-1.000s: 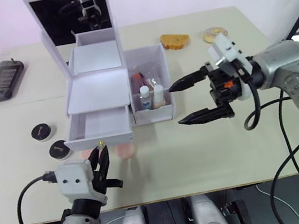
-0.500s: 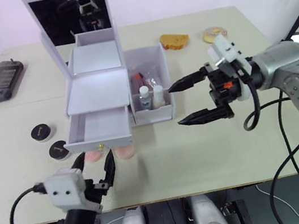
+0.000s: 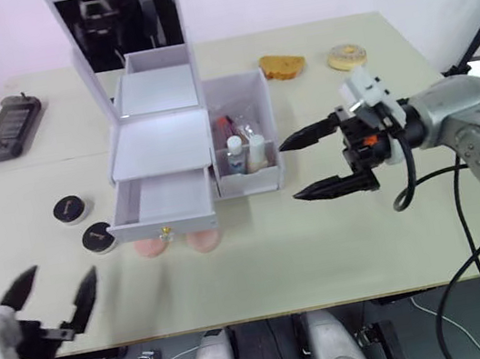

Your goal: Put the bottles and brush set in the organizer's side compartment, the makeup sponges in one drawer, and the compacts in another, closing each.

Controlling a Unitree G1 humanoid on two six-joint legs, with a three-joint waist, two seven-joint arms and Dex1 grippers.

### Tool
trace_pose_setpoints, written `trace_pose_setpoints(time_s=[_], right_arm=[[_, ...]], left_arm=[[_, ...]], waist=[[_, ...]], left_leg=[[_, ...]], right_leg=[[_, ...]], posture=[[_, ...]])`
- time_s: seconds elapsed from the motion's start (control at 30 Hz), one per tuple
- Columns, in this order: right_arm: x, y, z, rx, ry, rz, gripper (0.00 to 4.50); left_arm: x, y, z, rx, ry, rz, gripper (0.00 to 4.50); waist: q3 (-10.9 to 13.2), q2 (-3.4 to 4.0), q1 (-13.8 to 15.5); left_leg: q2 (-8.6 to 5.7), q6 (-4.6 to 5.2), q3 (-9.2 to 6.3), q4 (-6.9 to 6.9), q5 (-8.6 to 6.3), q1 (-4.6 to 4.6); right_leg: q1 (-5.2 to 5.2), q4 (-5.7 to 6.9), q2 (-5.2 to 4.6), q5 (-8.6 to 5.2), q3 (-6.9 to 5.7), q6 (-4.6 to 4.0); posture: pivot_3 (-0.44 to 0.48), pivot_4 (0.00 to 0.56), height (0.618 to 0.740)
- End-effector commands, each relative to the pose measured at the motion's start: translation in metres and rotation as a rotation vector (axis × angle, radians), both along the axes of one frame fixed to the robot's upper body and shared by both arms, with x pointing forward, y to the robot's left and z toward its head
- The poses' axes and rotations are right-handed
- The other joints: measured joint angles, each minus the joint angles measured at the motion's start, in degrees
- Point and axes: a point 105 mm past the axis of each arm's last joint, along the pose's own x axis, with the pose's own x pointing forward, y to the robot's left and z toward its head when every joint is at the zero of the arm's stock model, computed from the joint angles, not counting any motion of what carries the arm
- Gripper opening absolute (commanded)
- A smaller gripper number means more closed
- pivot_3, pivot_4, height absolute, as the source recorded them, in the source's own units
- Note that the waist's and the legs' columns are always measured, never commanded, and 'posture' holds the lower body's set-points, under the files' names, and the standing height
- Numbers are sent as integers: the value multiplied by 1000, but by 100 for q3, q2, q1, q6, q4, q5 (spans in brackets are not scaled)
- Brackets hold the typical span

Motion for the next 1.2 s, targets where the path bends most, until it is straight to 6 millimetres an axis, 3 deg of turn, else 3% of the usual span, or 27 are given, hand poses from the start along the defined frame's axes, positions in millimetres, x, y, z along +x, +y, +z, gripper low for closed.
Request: trace_pose_setpoints(time_s=[0.03, 0.2, 0.4, 0.53, 0.73, 0.9, 1.03, 1.2], right_arm=[[9, -28, 2, -6, -52, -89, 4500], [24, -70, -8, 27, -82, -270, 4500], [40, -129, -40, 27, -100, -508, 4500], [43, -141, -49, 44, -113, -567, 4500], [42, -127, -41, 65, -124, -516, 4500], [37, -87, -28, 52, -99, -354, 4500], [33, -54, -15, 39, -80, -240, 4500], [22, -29, -4, -24, -74, -136, 4500]], left_arm=[[1, 40, 15, 93, 32, -29, 4473], [10, 85, 24, 164, 123, -47, 4473], [20, 130, 29, 213, 152, 8, 4473], [22, 145, 32, 221, 151, 27, 4473], [21, 132, 28, 200, 151, -18, 4473], [15, 88, 14, 150, 160, -138, 4473], [-2, 53, -2, 105, 235, -243, 4473], [-13, 26, -21, 58, 274, -276, 4473]], waist=[[-5, -9, 8], [-5, -9, 0], [-6, -11, -15], [-6, -10, -81], [-6, -11, -174], [-4, -13, -183], [-4, -16, -169], [-4, -16, -146]], left_leg=[[0, 0, 0, 1, 0, -1], [0, 0, 12, -6, 0, 5], [2, 1, 41, -40, 0, 40], [14, 1, 71, -61, 0, 70], [34, 0, 76, -62, 0, 81], [54, 0, 93, -57, 0, 91], [77, -1, 92, -51, -1, 90], [78, -2, 93, -51, -1, 84]], right_leg=[[-1, 1, 0, 3, 1, -4], [-5, 12, 3, 12, 11, -19], [-6, 18, 4, 11, 37, -17], [-6, 26, 12, 10, 64, -15], [-6, 39, 25, 10, 68, -15], [-10, 51, 36, 7, 74, -11], [-17, 51, 60, 13, 75, -20], [-25, 47, 61, 12, 75, -21]], posture=[[0, 150, 740], [0, 150, 740], [0, 150, 740], [0, 150, 740], [0, 150, 740], [0, 150, 740], [0, 150, 740], [0, 150, 740]])
